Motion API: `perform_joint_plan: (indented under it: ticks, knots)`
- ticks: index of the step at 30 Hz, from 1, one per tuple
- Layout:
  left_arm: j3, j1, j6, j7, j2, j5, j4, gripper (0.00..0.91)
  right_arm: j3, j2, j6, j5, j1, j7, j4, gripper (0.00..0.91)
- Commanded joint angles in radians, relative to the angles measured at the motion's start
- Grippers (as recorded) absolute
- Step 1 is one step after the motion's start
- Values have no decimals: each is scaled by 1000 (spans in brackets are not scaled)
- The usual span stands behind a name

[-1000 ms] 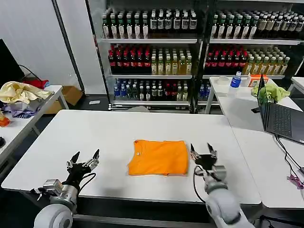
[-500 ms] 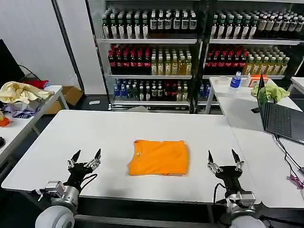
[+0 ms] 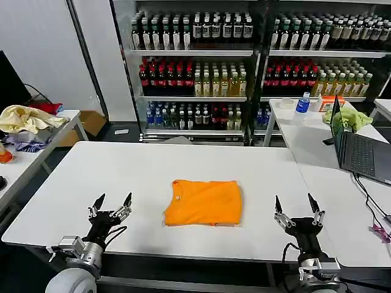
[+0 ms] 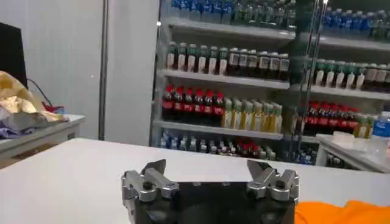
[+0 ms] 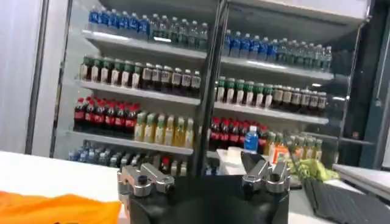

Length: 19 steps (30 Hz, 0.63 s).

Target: Fold and organize the clothes.

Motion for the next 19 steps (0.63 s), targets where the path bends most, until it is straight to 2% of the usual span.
perform_joint_plan:
  ticks: [1, 19]
  knots:
    - [0, 4, -3, 0, 1, 5, -6, 907, 14, -2, 14, -23, -30, 7, 31, 907]
    - [20, -25, 0, 8, 15, 7, 16, 907, 15, 4, -19, -41, -22, 9, 19, 907]
